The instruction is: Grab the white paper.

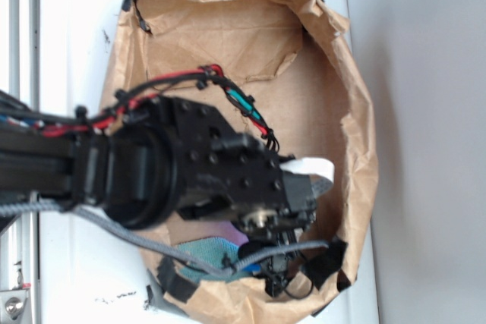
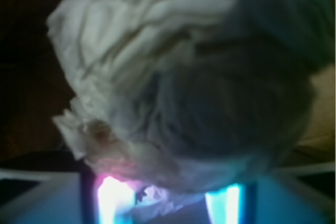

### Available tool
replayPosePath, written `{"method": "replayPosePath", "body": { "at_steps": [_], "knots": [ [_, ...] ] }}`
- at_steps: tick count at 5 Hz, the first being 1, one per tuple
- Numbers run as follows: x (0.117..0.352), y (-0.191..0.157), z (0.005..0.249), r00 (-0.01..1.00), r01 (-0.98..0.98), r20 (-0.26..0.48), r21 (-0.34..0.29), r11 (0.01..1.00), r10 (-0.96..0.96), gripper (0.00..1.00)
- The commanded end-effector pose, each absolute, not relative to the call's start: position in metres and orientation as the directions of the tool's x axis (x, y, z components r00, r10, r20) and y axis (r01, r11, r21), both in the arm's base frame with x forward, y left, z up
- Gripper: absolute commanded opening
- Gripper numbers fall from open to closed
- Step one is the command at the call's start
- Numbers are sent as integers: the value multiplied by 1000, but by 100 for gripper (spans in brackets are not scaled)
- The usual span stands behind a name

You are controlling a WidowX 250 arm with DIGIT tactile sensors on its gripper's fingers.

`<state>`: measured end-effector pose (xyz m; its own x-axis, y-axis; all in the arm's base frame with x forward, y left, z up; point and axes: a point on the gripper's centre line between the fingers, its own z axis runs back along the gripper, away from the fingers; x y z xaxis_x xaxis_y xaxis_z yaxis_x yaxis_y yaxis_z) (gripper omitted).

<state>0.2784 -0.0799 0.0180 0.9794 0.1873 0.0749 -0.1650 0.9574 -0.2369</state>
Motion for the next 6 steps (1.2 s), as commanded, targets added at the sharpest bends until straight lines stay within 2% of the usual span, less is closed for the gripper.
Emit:
{"method": "replayPosePath", "body": {
  "at_steps": [1, 2, 3, 4, 5, 6],
  "knots": [
    [256, -43, 28, 963, -182, 122, -362, 914, 240, 0],
    [260, -28, 77, 988, -56, 110, -387, 920, 106, 0],
    [290, -19, 127, 988, -42, 122, -400, 916, 99, 0],
    [298, -13, 176, 989, -56, 106, -403, 914, 107, 0],
    [286, -8, 208, 984, -132, 63, -387, 912, 169, 0],
    [249, -7, 212, 977, -192, 23, -353, 916, 213, 0]
  ]
}}
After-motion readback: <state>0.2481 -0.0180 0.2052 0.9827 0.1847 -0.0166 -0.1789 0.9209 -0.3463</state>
